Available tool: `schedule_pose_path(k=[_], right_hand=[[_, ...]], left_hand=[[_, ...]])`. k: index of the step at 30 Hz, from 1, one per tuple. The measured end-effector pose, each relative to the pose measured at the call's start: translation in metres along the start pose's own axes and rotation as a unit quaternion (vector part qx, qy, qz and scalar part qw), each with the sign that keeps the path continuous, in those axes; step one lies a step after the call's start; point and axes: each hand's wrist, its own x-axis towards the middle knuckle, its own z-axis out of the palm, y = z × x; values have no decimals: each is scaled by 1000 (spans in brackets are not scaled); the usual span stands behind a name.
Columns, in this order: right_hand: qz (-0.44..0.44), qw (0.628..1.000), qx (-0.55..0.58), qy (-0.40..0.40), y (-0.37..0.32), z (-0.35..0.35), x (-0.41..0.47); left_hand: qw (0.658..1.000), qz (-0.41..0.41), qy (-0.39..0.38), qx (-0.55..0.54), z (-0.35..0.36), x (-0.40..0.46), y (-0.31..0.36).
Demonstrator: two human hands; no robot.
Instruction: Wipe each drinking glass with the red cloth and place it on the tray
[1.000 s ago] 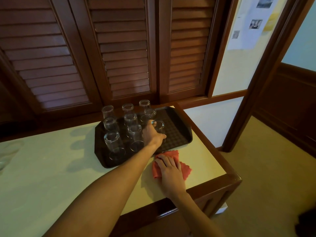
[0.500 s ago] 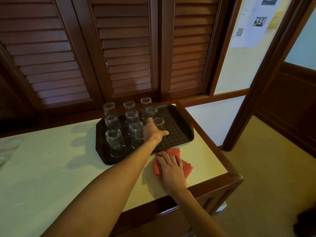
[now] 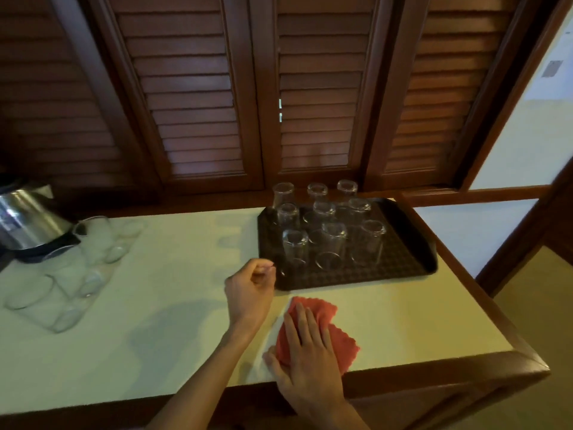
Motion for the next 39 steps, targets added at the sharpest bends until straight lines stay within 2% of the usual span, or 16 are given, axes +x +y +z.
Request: schedule_pose_path(k=[5,8,11,15,17,20,22,25,27,28,30,32,34,36,39], right_hand=[[-37,998,-42,13,-69,24,61],[-38,998,-44,-16,-98,29,112],[1,998,-56,-25,-125,37,170],[-3,996,-69,-57,-165,44,237],[-52,992,-78,-83,-187,50,259],[-175,974,-100,-106,-222,65,265],[-250,957,-89,-113,-242,75,243],[-313,941,-52,-117,-244,83,183],[-312,944,-58,-87,-220,82,150],[-277,956,-60,-70,-203,79,141],[-142,987,-63,-44,-170,70,138],[-6,997,-69,-20,-155,63,138],[47,997,-65,-1,-167,63,138],[8,998,-59,5,-191,67,136],[-190,982,6,-11,-225,80,124]], left_hand=[[993,-26,112,6,-96,10,-67],[982,39,176,57,-150,15,-95],[944,124,261,160,-200,28,-120],[888,140,339,277,-256,44,-140],[897,104,330,275,-274,48,-153],[925,44,290,240,-288,46,-174],[938,24,268,219,-291,43,-182],[961,-10,231,154,-288,39,-186],[972,-44,206,104,-282,37,-185],[975,-64,199,82,-279,35,-184],[975,-96,197,46,-275,33,-184],[973,-107,203,26,-275,34,-185],[970,-113,214,10,-277,35,-188],[967,-125,222,2,-280,37,-190],[965,-128,229,1,-283,39,-189]])
